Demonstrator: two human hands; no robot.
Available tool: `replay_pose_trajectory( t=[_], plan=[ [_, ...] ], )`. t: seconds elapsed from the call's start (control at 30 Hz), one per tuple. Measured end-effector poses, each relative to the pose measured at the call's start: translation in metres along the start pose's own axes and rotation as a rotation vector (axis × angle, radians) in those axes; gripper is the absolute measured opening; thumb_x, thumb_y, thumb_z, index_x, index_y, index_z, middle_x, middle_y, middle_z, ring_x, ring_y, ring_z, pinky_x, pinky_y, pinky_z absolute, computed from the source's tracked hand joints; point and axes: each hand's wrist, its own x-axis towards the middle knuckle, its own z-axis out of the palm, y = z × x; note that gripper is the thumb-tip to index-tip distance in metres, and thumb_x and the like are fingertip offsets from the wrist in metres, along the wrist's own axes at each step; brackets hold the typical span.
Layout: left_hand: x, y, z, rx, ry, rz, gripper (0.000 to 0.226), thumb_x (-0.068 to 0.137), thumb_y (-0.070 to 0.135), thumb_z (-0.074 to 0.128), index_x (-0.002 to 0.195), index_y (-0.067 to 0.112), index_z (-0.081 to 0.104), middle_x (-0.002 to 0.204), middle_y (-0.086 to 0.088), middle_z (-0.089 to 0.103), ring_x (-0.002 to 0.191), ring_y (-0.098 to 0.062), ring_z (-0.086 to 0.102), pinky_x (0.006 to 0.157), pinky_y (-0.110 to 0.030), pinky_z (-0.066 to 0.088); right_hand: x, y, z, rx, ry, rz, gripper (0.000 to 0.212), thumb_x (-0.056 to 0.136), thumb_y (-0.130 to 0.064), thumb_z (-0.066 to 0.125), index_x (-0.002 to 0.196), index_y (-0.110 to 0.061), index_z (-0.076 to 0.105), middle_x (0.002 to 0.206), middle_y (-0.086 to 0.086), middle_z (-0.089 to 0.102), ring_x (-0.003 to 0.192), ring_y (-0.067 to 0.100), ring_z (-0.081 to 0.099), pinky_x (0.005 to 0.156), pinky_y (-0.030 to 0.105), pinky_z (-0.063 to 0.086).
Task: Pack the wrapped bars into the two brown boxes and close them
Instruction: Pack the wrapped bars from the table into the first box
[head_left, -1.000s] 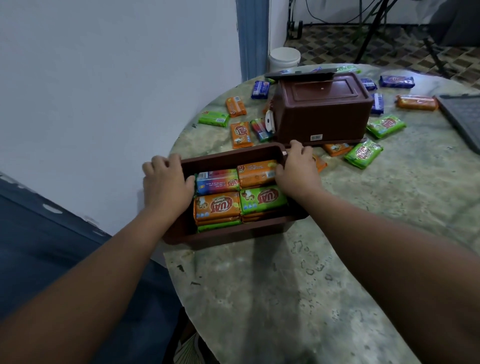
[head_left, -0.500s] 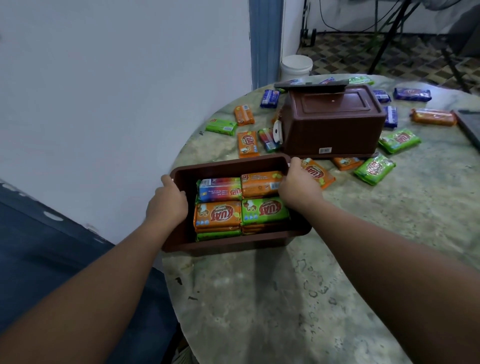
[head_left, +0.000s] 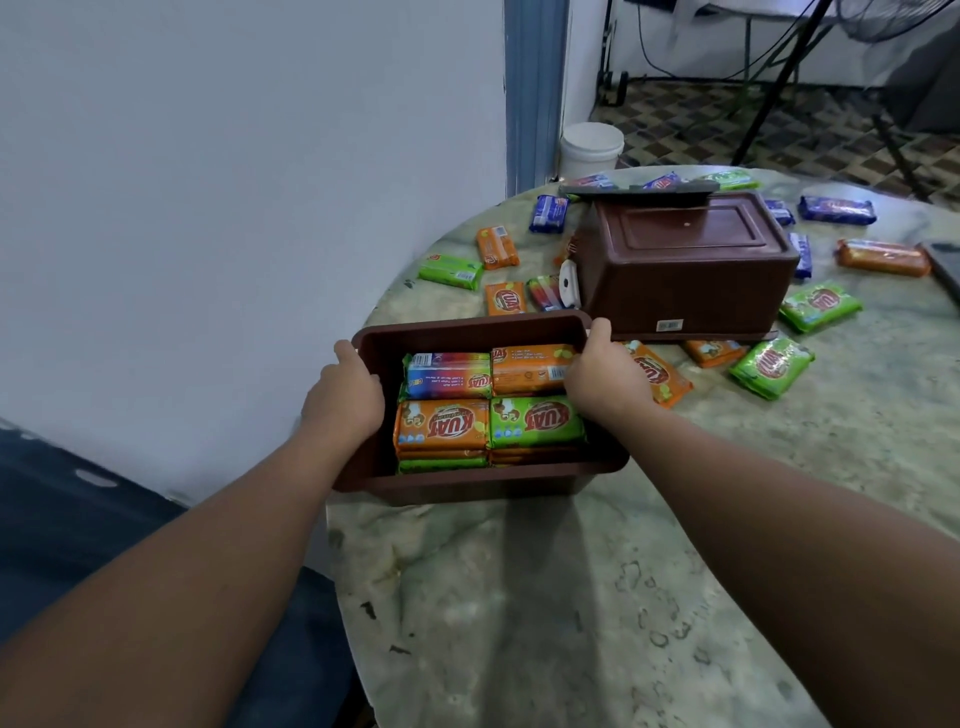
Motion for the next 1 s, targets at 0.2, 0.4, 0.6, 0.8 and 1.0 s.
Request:
replay_pose_trajectory(
  t=[0.2, 0.4, 0.6, 0.8, 1.0],
  plan=[
    [0.017, 0.002, 0.000, 0.003, 0.002, 0.021, 0.038, 0.103, 0.028, 0.049, 0.134, 0.013, 0.033, 0.117, -0.017, 0.063, 0.096, -0.033, 0.066, 0.071, -0.039, 0.055, 0.004, -0.008, 0.002, 0.001, 0.020, 0.046, 0.031, 0.101, -0.019, 0.047, 0.129, -0.017, 0.035, 0.106, 0.014, 0.061, 0.087, 0.034, 0.064, 0.062, 0.041, 0.049],
    [0.018, 0.004, -0.003, -0.049, -0.016, 0.026, 0.040, 0.100, 0.026, 0.051, 0.134, 0.010, 0.036, 0.125, -0.020, 0.056, 0.107, -0.038, 0.062, 0.084, -0.047, 0.056, -0.002, -0.011, -0.001, -0.006, 0.040, 0.080, 0.024, 0.102, -0.024, 0.047, 0.123, -0.019, 0.037, 0.109, 0.011, 0.058, 0.090, 0.031, 0.061, 0.064, 0.041, 0.047],
    [0.004, 0.012, -0.015, -0.050, 0.176, 0.146, 0.056, 0.094, 0.037, 0.052, 0.139, 0.007, 0.036, 0.134, -0.020, 0.039, 0.122, -0.037, 0.040, 0.098, -0.047, 0.041, -0.012, -0.013, -0.004, -0.075, 0.102, 0.071, 0.030, 0.103, -0.030, 0.047, 0.128, -0.013, 0.044, 0.131, 0.018, 0.046, 0.118, 0.039, 0.050, 0.088, 0.046, 0.044],
    [0.008, 0.047, -0.032, -0.177, 0.227, 0.331, 0.031, 0.098, 0.034, 0.050, 0.121, 0.014, 0.053, 0.120, -0.010, 0.053, 0.112, -0.027, 0.047, 0.086, -0.038, 0.044, -0.007, -0.023, -0.014, -0.117, 0.270, -0.047, 0.044, 0.101, -0.049, 0.046, 0.131, -0.017, 0.049, 0.130, 0.015, 0.046, 0.120, 0.037, 0.044, 0.098, 0.049, 0.041],
    [0.036, 0.077, -0.049, -0.216, 0.131, 0.429, 0.014, 0.097, 0.030, 0.049, 0.096, 0.019, 0.058, 0.095, 0.000, 0.061, 0.087, -0.021, 0.056, 0.069, -0.036, 0.048, 0.021, -0.046, -0.030, -0.081, 0.199, -0.182, 0.040, 0.102, -0.044, 0.049, 0.133, -0.019, 0.051, 0.132, 0.013, 0.051, 0.122, 0.036, 0.046, 0.097, 0.051, 0.045]
  ],
)
